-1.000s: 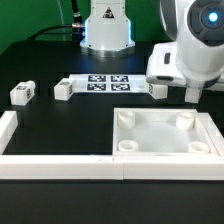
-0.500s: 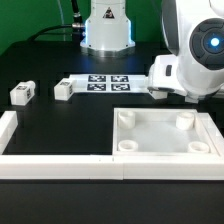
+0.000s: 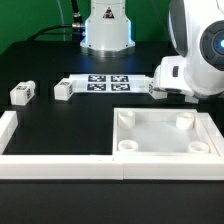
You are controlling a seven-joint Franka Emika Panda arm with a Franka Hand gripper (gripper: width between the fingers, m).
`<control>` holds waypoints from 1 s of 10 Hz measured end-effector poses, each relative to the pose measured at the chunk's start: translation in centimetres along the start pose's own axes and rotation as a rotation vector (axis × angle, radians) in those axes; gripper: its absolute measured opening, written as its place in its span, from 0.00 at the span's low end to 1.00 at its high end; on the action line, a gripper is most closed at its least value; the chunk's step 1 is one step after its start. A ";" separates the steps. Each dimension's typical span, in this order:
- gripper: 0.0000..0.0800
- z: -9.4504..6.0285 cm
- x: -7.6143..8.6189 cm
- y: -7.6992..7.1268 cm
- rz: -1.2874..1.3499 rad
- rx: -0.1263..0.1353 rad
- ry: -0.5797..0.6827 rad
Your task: Assemble square table
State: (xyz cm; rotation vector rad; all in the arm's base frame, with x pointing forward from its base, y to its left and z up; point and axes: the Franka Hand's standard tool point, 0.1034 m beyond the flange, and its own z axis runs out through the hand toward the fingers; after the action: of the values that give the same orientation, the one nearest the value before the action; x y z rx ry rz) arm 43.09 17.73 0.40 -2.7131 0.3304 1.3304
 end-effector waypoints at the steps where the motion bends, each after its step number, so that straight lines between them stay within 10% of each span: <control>1: 0.79 0.0 0.0 0.0 0.000 0.000 0.000; 2: 0.79 -0.1 0.0 0.0 0.000 0.001 0.002; 4: 0.36 -0.2 0.1 0.1 0.000 0.003 0.003; 10: 0.36 -1.3 0.3 1.2 0.001 0.020 0.008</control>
Offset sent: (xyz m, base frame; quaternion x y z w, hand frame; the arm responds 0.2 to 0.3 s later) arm 0.0060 -0.0025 0.0005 -0.0018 0.0016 -0.0019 1.0000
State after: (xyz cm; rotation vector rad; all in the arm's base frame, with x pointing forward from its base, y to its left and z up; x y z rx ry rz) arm 44.06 16.31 0.96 -2.7033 0.3441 1.3091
